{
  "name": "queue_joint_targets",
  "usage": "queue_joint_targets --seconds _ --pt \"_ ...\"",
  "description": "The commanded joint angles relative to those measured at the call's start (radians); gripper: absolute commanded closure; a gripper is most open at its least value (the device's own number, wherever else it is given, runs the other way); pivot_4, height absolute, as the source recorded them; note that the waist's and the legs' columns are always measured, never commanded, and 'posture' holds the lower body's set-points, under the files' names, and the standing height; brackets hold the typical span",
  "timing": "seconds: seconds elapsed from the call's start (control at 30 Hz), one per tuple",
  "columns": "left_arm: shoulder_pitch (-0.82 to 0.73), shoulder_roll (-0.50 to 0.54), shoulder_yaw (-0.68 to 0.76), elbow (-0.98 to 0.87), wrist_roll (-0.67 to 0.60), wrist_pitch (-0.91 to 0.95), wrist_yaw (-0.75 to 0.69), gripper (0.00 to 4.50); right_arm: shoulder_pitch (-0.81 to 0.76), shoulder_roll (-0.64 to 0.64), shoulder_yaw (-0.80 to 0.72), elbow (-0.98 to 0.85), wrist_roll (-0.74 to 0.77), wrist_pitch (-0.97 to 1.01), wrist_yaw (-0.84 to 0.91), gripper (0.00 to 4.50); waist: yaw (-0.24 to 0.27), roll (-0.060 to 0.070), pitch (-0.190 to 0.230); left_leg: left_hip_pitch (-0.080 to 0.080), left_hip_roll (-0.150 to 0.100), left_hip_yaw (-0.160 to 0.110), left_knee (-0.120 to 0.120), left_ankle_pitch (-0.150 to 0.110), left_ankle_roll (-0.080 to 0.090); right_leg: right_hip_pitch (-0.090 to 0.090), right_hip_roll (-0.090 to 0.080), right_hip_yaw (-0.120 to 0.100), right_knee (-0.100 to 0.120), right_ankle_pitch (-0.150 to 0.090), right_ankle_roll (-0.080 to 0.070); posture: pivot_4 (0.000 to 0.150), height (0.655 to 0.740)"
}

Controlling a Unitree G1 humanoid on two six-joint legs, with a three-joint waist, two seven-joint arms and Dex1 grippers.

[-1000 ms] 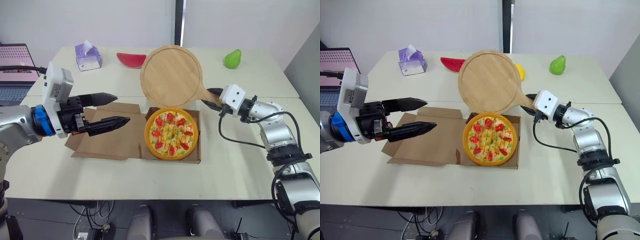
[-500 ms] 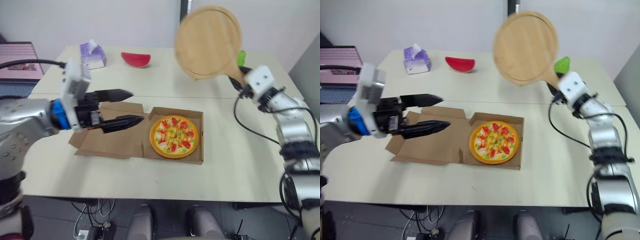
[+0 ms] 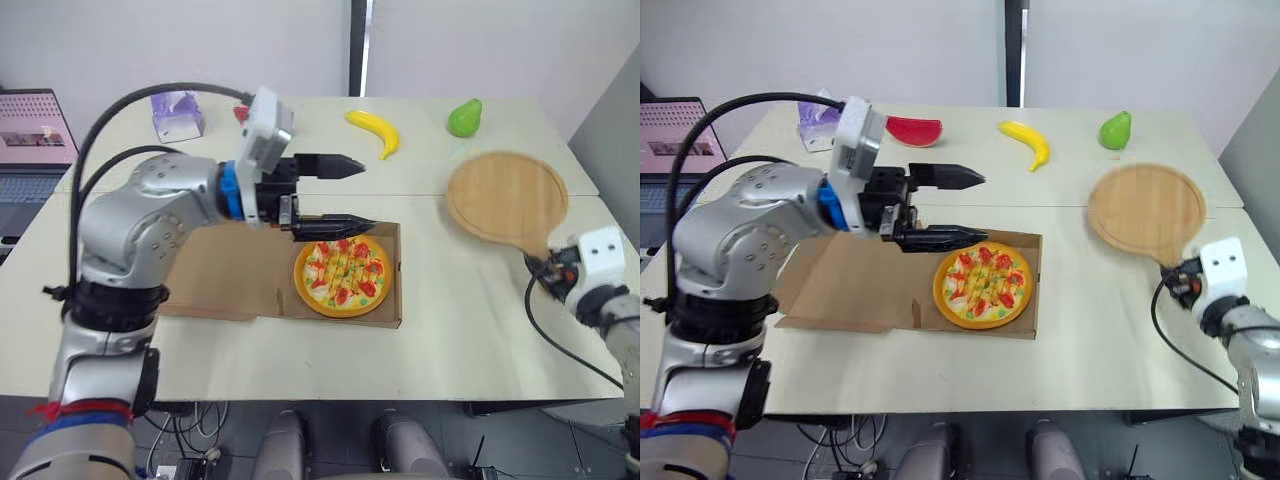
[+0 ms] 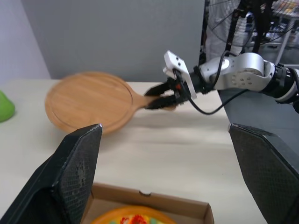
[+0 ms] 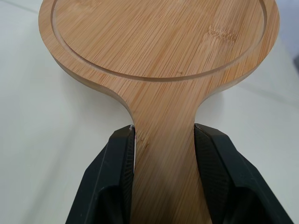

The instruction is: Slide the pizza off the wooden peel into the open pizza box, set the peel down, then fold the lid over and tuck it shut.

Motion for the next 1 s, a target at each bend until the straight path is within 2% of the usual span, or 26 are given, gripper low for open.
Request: queue_joint_targets --seconds 0.03,0.27,0.33,0.4,0.53,0.63,0.73,0.87,0.93,1.0 --pt "-0.048 -0.026 -0.007 0.029 0.029 -0.042 -0.049 0.00 0.002 0.033 -0.071 -0.135 0.056 0.147 -0.067 2.89 -0.001 0.000 0.000 0.000 0.000 0.001 0.000 0.000 0.000 0.000 0.000 0.001 0.000 0.000 0.000 0.150 0.7400" --pt "-0.056 -0.036 -0.001 0.043 0.052 -0.044 -0.086 0.00 0.044 0.088 -0.127 -0.189 0.068 0.264 -0.142 2.89 0.003 0.000 0.000 -0.001 0.000 0.000 0.000 0.000 0.000 0.000 0.000 0.000 -0.001 0.000 0.000 0.150 0.7400" --pt "-0.043 -0.027 0.007 0.034 0.054 -0.038 -0.087 0.00 0.054 0.108 -0.124 -0.215 0.083 0.267 -0.144 2.16 0.003 0.000 0.000 -0.001 -0.001 0.000 0.000 0.000 0.000 0.000 0.000 0.000 -0.001 0.000 0.000 0.150 0.7400" --pt "-0.033 -0.024 0.014 0.024 0.052 -0.033 -0.079 0.00 0.043 0.122 -0.121 -0.222 0.096 0.243 -0.144 1.65 0.003 0.000 0.000 -0.001 0.000 0.000 0.000 0.000 0.000 0.000 0.000 0.000 -0.001 0.000 0.000 0.150 0.7400" --pt "-0.012 -0.021 0.035 -0.005 0.045 -0.013 -0.038 0.00 -0.005 0.067 -0.096 -0.148 0.039 0.088 -0.136 0.14 0.000 0.000 0.000 0.000 -0.001 0.000 0.000 0.000 0.000 0.001 0.000 0.000 -0.001 0.000 0.000 0.150 0.7400" --pt "0.045 0.005 0.093 -0.044 0.030 0.026 0.023 0.00 -0.108 -0.011 -0.026 -0.087 -0.005 -0.069 -0.083 0.05 -0.003 0.000 0.000 0.000 0.000 0.000 0.000 0.000 0.000 0.000 0.000 0.000 -0.001 0.000 0.000 0.150 0.7400" --pt "0.151 0.019 0.187 -0.101 0.026 0.036 0.120 0.00 -0.263 -0.010 0.086 -0.019 0.017 -0.153 -0.007 0.05 -0.023 0.001 0.000 0.001 0.000 0.000 -0.001 0.000 0.000 0.000 0.000 0.001 -0.001 0.000 0.000 0.150 0.7400" --pt "0.294 -0.027 0.353 -0.208 0.026 0.078 0.386 0.00 -0.493 0.049 0.267 0.098 0.050 -0.221 0.143 0.05 -0.024 0.001 0.000 0.001 0.002 -0.001 -0.002 0.000 0.000 0.000 0.002 0.000 -0.001 0.000 0.000 0.150 0.7400" --pt "0.373 -0.053 0.448 -0.284 -0.019 0.153 0.524 0.00 -0.590 0.082 0.344 0.152 0.067 -0.244 0.231 0.05 -0.022 0.000 0.000 0.000 0.002 -0.002 -0.001 0.000 0.000 0.000 0.002 0.000 -0.002 0.000 0.000 0.150 0.7400" --pt "0.476 -0.097 0.588 -0.350 -0.164 0.264 0.663 0.00 -0.680 0.119 0.404 0.211 0.066 -0.282 0.290 0.05 -0.020 0.000 0.000 -0.001 0.001 -0.001 -0.001 0.000 0.000 0.000 -0.001 -0.001 -0.002 0.000 0.000 0.150 0.7400"
